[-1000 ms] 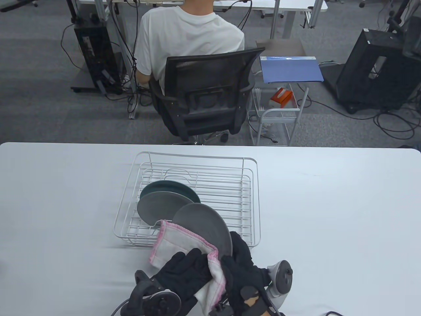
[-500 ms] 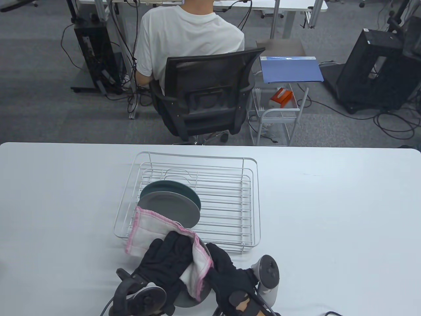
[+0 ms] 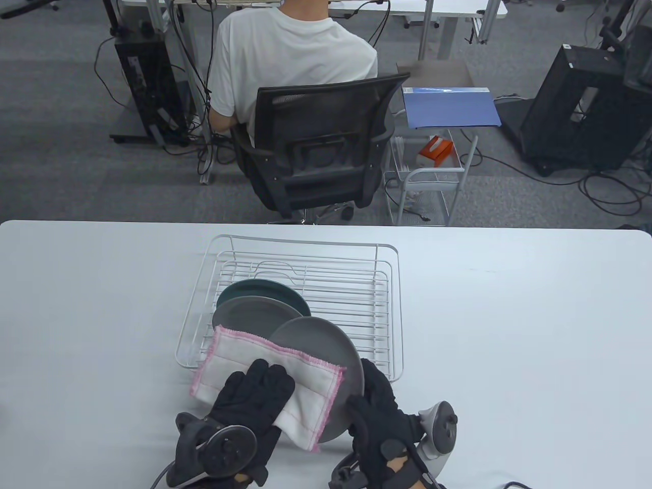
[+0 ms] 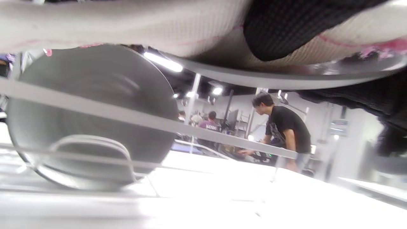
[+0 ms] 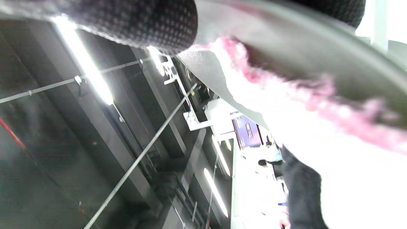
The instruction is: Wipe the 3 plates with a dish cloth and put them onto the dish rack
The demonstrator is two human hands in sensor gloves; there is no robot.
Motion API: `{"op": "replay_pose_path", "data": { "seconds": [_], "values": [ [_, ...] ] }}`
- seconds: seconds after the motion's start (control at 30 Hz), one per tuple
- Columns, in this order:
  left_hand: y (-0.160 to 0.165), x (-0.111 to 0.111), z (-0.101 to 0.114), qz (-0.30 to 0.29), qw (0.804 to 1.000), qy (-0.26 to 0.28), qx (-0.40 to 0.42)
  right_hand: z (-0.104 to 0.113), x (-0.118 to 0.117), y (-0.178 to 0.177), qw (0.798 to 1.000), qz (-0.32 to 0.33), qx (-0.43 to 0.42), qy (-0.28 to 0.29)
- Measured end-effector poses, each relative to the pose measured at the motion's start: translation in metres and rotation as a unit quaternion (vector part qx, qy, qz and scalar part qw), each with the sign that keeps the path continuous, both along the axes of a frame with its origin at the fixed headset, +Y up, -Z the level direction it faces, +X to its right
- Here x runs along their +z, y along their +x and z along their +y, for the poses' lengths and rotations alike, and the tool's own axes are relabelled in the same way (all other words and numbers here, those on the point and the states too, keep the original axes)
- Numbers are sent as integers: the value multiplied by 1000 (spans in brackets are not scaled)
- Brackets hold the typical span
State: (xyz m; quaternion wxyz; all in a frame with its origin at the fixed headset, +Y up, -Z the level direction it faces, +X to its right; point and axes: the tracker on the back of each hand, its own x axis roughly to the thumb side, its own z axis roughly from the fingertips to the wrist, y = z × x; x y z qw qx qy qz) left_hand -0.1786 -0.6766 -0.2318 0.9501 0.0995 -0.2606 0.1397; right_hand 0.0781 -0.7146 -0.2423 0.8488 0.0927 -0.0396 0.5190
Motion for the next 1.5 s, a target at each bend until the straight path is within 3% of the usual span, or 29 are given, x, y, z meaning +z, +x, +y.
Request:
{"op": "replay_pose_path", "data": {
  "seconds": [0.27, 0.6, 0.73, 1.1, 1.3, 1.5],
  "values": [
    [22, 12, -3, -79, 997, -21, -14, -3, -1, 8, 999, -47, -24, 3],
    [42, 28, -3, -146, 989, 8, -32, -4, 2, -13, 998, 7, 41, 43],
    [41, 32, 1, -130, 989, 54, -48, -8, 2, -21, 998, 40, 35, 31],
    [15, 15, 9, -46, 995, 72, -42, -17, -1, -34, 988, 137, 69, -13],
    [-7, 1, 11, 11, 998, 48, -38, -12, -4, -22, 990, 115, 78, -21],
    [-18, -6, 8, 12, 999, 9, -33, -10, -7, -8, 996, 69, 53, -23]
  ]
}}
